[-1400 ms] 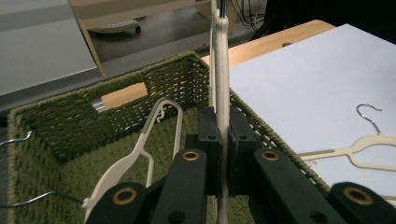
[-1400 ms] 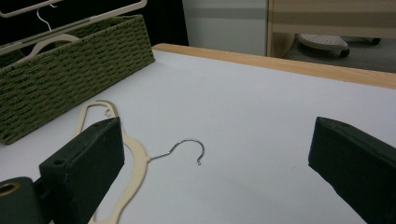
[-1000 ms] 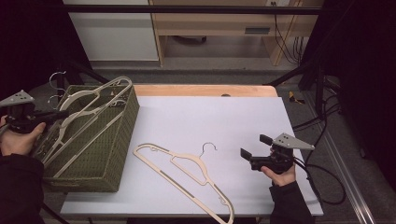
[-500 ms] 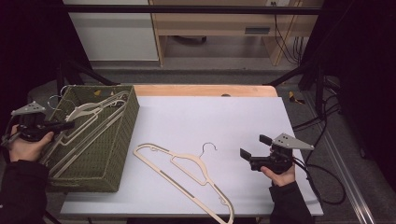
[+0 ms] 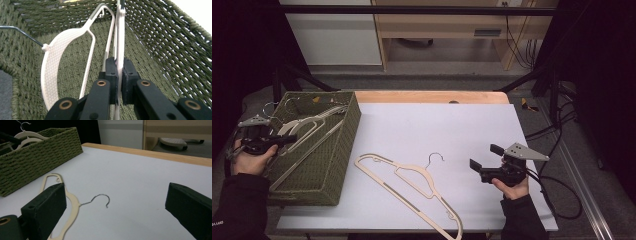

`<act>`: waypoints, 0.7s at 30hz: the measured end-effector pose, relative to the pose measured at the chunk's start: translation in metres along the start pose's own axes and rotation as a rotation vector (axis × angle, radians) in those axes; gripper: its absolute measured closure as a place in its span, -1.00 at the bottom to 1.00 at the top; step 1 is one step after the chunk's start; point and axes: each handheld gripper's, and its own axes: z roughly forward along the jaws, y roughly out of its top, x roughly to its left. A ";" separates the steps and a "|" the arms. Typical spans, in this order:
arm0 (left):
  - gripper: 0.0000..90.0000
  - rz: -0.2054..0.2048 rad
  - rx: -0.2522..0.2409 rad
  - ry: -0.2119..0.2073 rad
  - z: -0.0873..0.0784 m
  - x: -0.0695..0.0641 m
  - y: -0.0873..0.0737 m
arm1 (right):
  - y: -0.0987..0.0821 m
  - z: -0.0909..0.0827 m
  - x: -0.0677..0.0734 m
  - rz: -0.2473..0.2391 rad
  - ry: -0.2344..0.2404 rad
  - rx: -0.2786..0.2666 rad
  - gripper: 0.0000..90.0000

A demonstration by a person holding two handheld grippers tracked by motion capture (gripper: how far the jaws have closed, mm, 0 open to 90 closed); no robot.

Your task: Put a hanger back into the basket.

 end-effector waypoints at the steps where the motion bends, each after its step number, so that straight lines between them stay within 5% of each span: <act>1: 0.88 -0.005 0.000 0.005 0.000 0.001 0.000 | 0.000 0.000 0.000 -0.002 0.001 0.003 -0.92; 11: 0.71 -0.079 0.035 0.133 -0.003 0.011 -0.005 | 0.000 0.001 0.001 0.007 0.001 0.002 -0.92; 18: 0.58 -0.106 0.073 0.183 -0.005 0.012 -0.009 | -0.001 0.001 0.001 0.000 0.004 0.006 -0.92; 21: 0.47 -0.074 0.090 0.220 -0.006 0.008 -0.008 | 0.000 0.001 0.001 0.003 -0.002 0.001 -0.92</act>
